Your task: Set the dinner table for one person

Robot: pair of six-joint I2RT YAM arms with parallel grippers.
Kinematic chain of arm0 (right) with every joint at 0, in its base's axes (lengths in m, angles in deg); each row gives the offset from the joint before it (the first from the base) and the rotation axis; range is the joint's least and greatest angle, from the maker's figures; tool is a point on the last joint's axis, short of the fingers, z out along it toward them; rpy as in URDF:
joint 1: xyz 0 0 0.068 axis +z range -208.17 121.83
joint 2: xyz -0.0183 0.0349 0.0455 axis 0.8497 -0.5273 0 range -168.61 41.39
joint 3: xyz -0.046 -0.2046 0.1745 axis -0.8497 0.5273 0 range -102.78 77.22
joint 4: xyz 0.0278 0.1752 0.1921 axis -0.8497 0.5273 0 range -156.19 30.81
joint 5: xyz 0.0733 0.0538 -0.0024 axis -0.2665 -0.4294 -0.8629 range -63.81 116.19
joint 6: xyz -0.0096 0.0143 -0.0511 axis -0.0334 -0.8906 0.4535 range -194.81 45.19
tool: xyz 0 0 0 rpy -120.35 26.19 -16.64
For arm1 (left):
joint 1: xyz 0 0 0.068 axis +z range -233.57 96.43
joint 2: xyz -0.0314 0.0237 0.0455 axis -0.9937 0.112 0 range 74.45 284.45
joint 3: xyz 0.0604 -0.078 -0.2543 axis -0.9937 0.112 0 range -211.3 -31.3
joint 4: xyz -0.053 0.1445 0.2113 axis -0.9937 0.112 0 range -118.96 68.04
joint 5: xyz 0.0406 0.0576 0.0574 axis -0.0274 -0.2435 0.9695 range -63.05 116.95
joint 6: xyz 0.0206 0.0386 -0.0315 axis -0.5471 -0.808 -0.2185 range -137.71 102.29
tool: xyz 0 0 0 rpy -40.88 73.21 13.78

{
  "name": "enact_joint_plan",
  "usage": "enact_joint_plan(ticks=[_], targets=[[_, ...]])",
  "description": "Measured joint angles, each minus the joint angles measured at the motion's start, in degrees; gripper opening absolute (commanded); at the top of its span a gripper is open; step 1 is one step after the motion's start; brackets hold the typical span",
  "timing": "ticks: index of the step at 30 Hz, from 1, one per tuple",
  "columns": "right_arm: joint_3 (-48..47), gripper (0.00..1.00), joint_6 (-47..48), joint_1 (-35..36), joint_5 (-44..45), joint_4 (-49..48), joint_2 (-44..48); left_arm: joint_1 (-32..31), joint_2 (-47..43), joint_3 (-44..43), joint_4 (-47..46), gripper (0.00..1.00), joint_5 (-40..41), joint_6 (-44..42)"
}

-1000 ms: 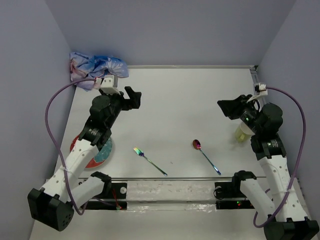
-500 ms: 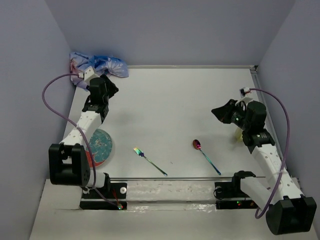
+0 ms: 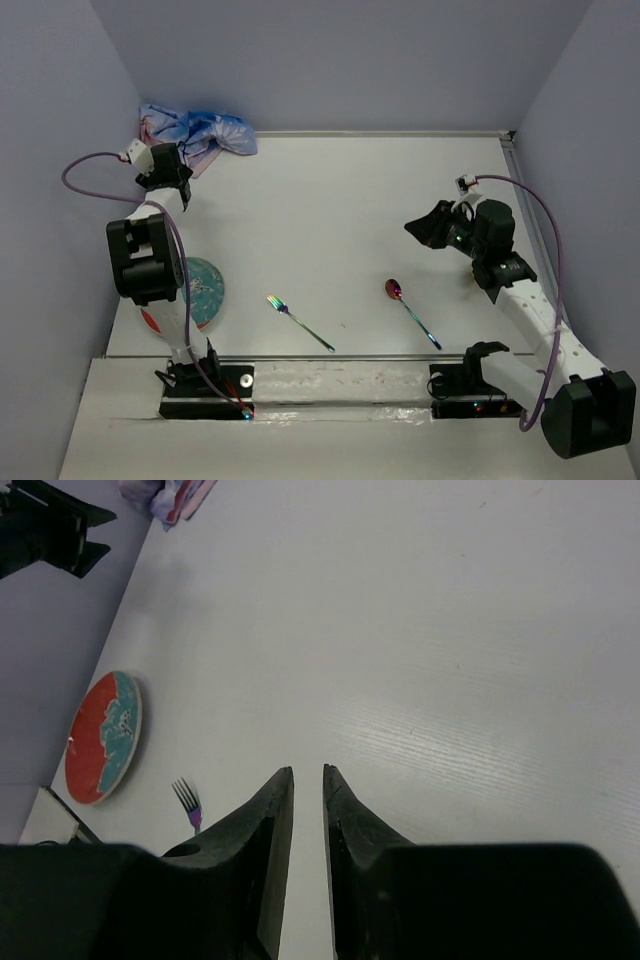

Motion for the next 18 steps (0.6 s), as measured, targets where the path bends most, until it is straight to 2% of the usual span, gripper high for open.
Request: enact_joint_plan(ticks=[9,18], targets=[[0.1,0.25,0.4,2.1,-1.5,-2.1,-1.9,2.3,14.5,-15.6,2.4,0.62,-1.5,1.4],[0.1,0.25,1.0,2.9,-2.4,-3.2,-3.3,2.6,23.5,-25.2,6.7,0.60,-4.0,3.4]])
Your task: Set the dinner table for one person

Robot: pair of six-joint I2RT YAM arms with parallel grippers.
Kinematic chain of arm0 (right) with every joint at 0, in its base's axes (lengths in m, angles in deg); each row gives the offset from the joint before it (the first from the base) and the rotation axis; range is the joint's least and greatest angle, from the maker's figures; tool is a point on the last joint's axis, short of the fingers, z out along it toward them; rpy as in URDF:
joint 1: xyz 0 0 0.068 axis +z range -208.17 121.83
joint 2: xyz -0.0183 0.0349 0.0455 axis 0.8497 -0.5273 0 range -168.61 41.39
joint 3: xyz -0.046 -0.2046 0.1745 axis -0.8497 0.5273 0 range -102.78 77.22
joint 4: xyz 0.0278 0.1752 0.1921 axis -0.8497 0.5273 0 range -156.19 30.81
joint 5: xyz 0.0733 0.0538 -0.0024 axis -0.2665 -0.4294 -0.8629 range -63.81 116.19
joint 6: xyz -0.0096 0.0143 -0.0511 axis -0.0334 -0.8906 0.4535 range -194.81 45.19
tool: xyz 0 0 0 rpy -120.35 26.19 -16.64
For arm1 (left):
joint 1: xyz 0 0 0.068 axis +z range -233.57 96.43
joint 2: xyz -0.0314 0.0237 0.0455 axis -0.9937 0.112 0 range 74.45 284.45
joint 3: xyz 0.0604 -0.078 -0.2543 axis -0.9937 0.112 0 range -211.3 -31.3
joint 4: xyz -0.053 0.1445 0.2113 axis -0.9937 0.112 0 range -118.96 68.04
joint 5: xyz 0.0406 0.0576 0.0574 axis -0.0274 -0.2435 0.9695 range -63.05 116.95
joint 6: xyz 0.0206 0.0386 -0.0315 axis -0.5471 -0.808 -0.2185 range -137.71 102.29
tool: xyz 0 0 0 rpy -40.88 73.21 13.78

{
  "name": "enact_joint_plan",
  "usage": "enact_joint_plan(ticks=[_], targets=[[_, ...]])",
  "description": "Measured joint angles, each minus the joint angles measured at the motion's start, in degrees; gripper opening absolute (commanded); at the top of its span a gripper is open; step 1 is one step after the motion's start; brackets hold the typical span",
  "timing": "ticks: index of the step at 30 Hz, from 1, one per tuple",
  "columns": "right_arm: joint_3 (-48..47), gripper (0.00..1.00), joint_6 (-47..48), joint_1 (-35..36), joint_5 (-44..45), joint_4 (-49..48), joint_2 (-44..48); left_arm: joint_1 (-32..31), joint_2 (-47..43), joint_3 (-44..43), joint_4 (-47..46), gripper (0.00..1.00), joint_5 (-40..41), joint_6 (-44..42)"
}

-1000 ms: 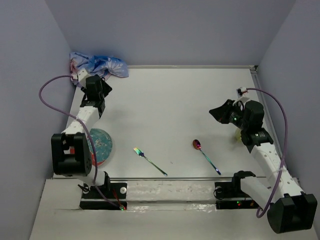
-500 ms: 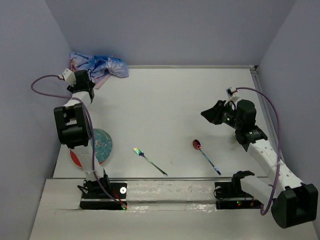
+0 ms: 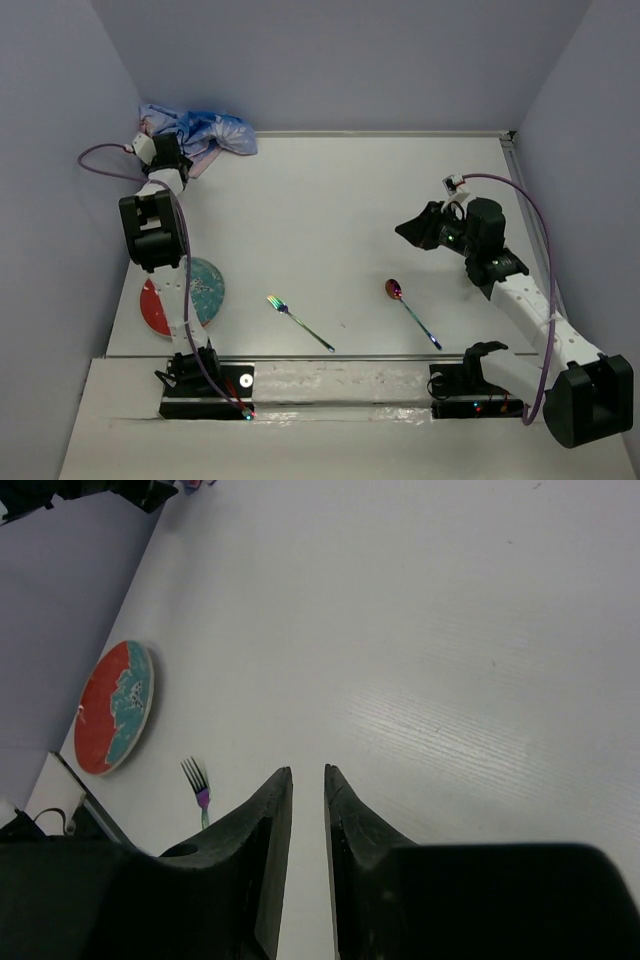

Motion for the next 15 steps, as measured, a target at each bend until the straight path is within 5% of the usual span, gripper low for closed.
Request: enact_joint_plan(ticks=[15], targets=[[0.0,0.26,0.3,0.3,-0.2,-0.8,-0.5,0.2,4.9,-6.0,3.5,0.43,-1.3,3.0]])
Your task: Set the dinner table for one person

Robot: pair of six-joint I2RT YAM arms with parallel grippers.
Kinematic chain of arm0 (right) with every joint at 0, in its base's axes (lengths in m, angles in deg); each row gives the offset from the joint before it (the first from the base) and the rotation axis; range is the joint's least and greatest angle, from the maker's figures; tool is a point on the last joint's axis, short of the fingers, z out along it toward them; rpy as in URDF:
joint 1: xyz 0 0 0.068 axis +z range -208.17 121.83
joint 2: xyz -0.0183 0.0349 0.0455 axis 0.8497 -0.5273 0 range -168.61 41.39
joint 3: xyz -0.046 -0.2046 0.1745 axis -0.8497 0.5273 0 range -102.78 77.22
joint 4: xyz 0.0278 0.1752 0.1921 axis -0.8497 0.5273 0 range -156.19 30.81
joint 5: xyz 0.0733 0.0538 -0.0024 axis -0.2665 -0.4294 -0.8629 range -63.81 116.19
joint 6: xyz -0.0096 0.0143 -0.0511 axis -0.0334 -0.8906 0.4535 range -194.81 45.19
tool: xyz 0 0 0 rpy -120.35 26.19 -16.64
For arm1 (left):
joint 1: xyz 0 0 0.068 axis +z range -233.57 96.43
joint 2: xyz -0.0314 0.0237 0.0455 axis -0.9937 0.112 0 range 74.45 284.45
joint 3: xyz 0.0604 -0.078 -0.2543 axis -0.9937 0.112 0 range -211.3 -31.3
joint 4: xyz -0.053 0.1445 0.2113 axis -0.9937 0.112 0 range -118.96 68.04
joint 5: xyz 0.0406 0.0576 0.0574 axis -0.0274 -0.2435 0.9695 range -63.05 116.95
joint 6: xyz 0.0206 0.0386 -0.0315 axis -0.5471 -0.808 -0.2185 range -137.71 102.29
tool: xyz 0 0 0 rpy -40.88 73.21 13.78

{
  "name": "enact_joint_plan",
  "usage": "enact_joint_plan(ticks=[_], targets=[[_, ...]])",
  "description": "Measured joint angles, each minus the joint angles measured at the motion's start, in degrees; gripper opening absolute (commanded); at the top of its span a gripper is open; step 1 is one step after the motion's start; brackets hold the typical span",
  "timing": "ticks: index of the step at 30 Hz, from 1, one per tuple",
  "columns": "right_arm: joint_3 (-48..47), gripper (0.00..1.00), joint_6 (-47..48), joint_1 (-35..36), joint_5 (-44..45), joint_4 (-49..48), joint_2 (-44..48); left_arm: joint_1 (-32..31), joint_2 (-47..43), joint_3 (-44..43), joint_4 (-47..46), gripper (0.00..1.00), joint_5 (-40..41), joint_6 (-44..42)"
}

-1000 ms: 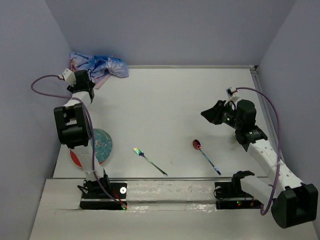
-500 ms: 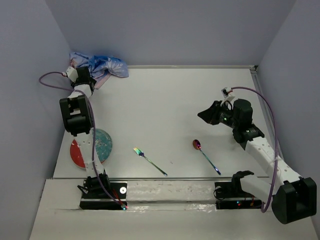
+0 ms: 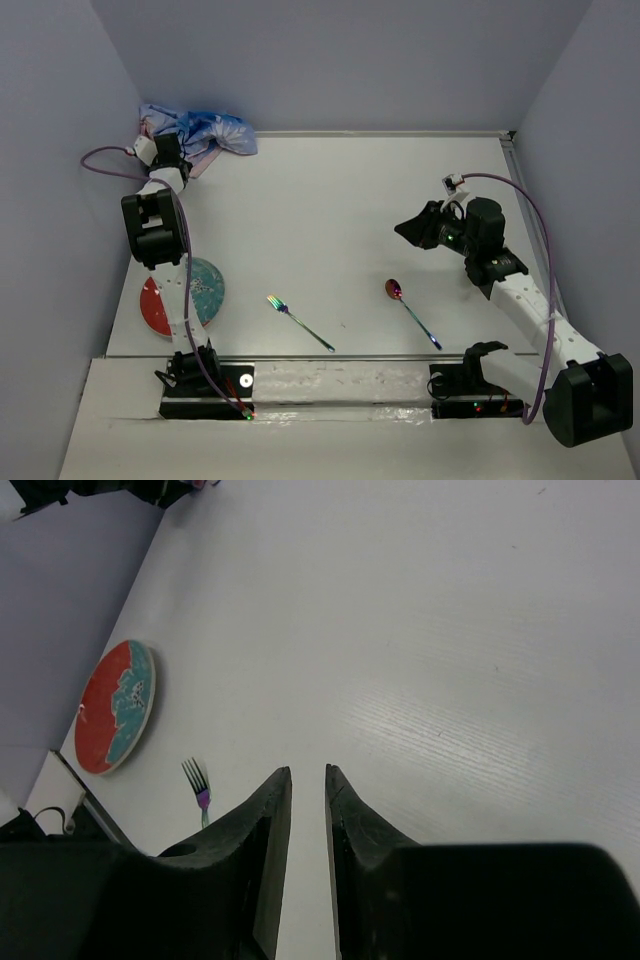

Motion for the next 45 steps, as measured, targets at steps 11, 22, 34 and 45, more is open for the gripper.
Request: enact_joint_plan(ticks=[11,22,34,45], targets=[[0.0,0.35,0.3,0.0,0.7,0.0,0.0,0.1,0.0,0.1,2.3,0.24,0.4,1.1],[0.0,0.36,0.6,0.0,1.4,0.0,0.3,-0.6,0.3,-0.6,2.4,0.00,-2.2,-1.1],[0.0,0.40,2.6,0.0,7.4,0.9,4.0,-19.1,-15.7,13.7,-9.2,0.00,-11.0,-3.2],[0.0,0.42,3.2,0.0,10.8,3.3,3.7,-35.2,-27.8,20.0,-20.2,0.00,-19.0,4.3]])
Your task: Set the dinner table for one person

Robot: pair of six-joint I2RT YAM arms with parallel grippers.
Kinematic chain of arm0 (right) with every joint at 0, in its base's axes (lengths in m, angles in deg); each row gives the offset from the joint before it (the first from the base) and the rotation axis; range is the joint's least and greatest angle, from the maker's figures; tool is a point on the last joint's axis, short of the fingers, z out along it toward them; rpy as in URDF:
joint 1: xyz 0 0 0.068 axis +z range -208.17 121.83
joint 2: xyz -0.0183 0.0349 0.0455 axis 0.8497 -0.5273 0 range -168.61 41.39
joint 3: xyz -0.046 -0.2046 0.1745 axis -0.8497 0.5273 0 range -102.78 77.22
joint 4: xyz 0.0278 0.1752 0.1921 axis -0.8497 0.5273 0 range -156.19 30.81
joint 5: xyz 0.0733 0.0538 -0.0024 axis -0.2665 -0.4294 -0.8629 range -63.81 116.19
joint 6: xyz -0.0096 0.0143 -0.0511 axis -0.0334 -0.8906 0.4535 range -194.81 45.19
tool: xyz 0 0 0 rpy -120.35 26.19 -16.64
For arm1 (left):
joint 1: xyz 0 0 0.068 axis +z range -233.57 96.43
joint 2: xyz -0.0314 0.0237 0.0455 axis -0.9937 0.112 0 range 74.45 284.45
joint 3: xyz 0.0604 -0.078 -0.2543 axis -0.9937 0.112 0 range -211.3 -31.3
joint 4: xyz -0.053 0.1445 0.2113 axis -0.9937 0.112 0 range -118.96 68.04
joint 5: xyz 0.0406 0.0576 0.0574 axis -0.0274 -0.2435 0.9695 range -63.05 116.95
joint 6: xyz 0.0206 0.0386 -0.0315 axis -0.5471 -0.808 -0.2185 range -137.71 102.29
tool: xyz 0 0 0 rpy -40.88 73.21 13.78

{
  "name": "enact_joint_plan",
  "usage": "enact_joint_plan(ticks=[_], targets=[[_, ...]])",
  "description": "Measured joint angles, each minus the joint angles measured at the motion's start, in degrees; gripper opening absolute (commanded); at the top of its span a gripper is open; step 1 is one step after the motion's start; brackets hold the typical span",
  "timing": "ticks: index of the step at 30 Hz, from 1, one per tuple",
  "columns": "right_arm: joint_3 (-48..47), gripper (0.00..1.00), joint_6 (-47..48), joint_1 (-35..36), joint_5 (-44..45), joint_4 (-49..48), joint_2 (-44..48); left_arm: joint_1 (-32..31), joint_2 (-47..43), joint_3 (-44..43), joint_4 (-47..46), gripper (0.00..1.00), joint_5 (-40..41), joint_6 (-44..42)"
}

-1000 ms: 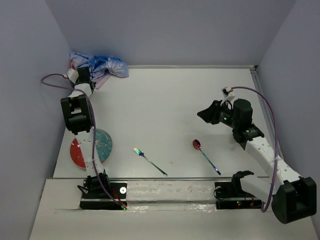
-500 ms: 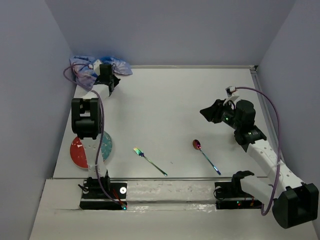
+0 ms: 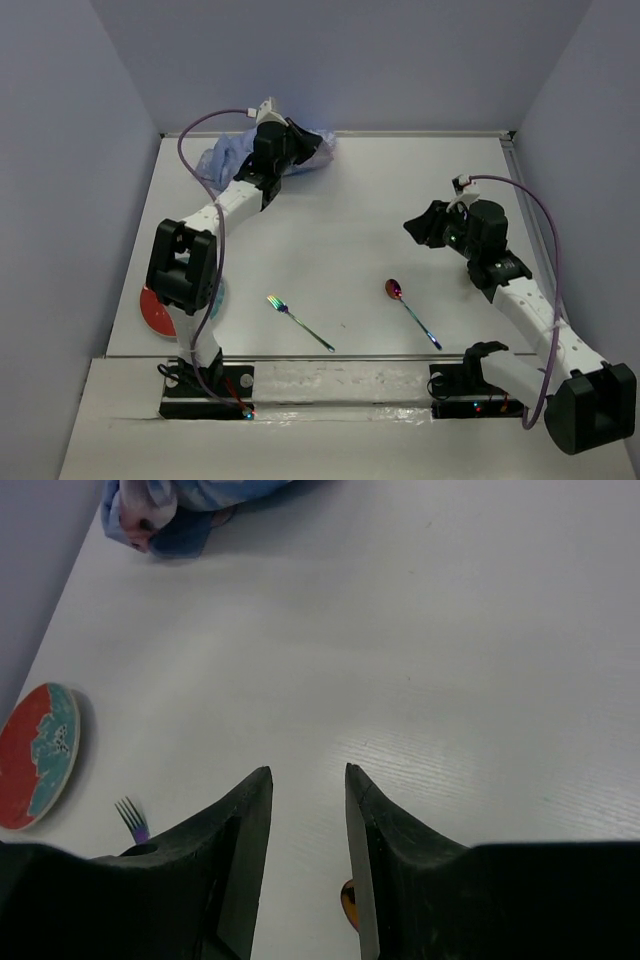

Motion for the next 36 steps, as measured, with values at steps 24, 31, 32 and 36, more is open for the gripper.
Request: enact_joint_plan(ticks=[24,31,32,36], targets=[[-0.8,0.48,-0.3,0.0,10.6,2.3,4.4,-23.7,14.4,3.3,-5.0,0.80,0.1,2.6],[0.3,0.50,-2.0,0.0,13.7,0.5,-0.6,-21.0,4.4,8.9,-4.2,0.81,9.2,-3.4],[0.6,0.51,-2.4,0.0,13.7,0.5,-2.6,-19.6,-0.3,10.8,-4.9,0.81,11.2,-4.5],[1.0,0.54,-4.2,0.1,13.2,-0.9,-9.5,-14.4,-12.4,18.6,-8.2,0.78,15.4,-5.2]])
